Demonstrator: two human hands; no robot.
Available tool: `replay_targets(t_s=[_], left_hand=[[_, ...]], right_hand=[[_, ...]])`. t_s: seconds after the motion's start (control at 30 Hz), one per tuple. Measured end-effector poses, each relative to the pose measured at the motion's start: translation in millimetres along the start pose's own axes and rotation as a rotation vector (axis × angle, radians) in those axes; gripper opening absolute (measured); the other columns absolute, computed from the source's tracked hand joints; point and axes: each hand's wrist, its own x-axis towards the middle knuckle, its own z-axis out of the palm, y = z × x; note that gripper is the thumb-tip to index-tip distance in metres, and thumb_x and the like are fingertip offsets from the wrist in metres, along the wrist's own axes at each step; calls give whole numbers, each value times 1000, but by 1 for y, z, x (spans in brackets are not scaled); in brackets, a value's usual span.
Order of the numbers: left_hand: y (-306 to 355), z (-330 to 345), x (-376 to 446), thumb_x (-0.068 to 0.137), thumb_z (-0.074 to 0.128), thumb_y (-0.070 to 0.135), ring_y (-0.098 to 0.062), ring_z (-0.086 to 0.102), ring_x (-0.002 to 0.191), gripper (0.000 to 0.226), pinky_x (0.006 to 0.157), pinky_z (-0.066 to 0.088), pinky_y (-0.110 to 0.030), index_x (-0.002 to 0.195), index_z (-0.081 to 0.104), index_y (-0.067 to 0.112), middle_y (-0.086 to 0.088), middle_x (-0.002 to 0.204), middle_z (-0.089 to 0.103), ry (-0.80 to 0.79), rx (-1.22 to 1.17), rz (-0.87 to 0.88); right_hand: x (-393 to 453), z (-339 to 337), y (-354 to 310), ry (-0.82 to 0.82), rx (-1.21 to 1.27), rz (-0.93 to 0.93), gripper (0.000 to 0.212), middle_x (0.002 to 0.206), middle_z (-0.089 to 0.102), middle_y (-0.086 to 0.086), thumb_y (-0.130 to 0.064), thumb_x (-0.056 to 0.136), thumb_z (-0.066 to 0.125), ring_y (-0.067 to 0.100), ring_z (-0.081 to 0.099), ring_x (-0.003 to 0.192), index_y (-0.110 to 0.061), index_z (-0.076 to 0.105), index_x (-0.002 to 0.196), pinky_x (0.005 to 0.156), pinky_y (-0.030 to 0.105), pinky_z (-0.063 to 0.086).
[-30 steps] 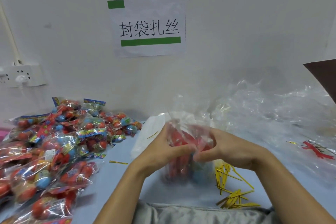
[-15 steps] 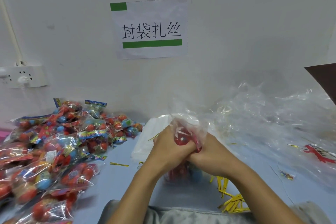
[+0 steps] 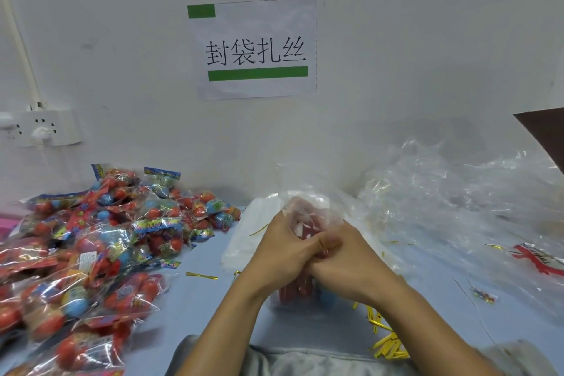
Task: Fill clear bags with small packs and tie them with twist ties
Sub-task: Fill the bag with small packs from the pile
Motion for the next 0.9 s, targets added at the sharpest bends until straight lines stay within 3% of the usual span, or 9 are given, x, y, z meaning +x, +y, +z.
replay_targets(t_s=[0.1, 0.2, 0.3, 0.4, 0.5, 0.6, 0.73, 0.8, 0.9], left_hand=[[3, 0, 1, 76, 79, 20, -27, 71, 72, 25, 63, 58, -35, 90, 62, 8, -12, 78, 72, 63, -47, 24], [4, -3, 2, 86, 73, 5, -31, 70, 66, 13, 58, 55, -33, 81, 62, 0, -18, 72, 70, 191, -27, 51], [5, -4, 3, 89, 68, 0, -25, 69, 65, 14, 61, 56, -33, 75, 64, 1, -21, 73, 69, 262, -29, 51], [5, -4, 5, 91, 65, -2, -13, 69, 60, 11, 56, 51, -20, 80, 67, -5, -10, 66, 71, 282, -54, 27], [4, -6, 6, 92, 64, -1, -21, 71, 64, 13, 58, 55, -25, 80, 66, -1, -12, 69, 71, 302, -109, 20], [8, -9, 5, 94, 64, 4, -32, 72, 72, 15, 66, 60, -38, 80, 67, 4, -23, 79, 70, 284, -192, 14], [14, -7, 2, 96, 62, 3, -25, 70, 74, 30, 70, 59, -36, 73, 68, 22, -14, 76, 68, 140, -205, 35], [16, -6, 0, 97, 60, 3, -23, 69, 77, 30, 72, 58, -35, 76, 68, 23, -10, 78, 67, 70, -198, 24], [17, -4, -2, 98, 58, 6, -32, 68, 81, 8, 75, 58, -38, 97, 61, -1, -20, 87, 67, -44, -188, 46]], right_hand=[[1, 3, 1, 6, -40, -40, 32, 70, 72, -11, -36, 64, 45, 10, 68, 80, -31, 68, 85, 78, 42, 56], [1, 8, -2, 46, -16, -56, 9, 57, 59, -13, -41, 70, 52, 8, 53, 56, -35, 58, 66, 56, 34, 46], [1, 13, -4, 83, 26, -66, 15, 58, 57, -8, -43, 72, 57, 8, 52, 54, -30, 55, 66, 55, 29, 42], [1, 11, -7, 91, 82, 3, 21, 65, 66, -10, -47, 72, 63, 3, 59, 55, -27, 60, 79, 54, 21, 45], [-1, 6, -4, 53, 307, 111, 41, 76, 75, -15, -45, 67, 75, -2, 69, 66, -27, 57, 100, 59, 15, 51], [1, -3, 0, -25, 426, 198, 87, 106, 76, -5, -54, 59, 83, 5, 73, 94, -20, 50, 132, 90, 30, 57], [-2, -17, 1, -238, 454, 65, 35, 104, 76, 19, -36, 83, 80, 33, 74, 99, -18, 70, 113, 96, 42, 57], [-3, -20, 1, -247, 390, 35, 27, 97, 77, 16, -31, 84, 80, 30, 75, 92, -16, 73, 105, 92, 36, 59], [-2, -23, 1, -225, 206, 25, 28, 93, 78, 2, -33, 75, 83, 18, 75, 90, -25, 74, 101, 89, 35, 60]])
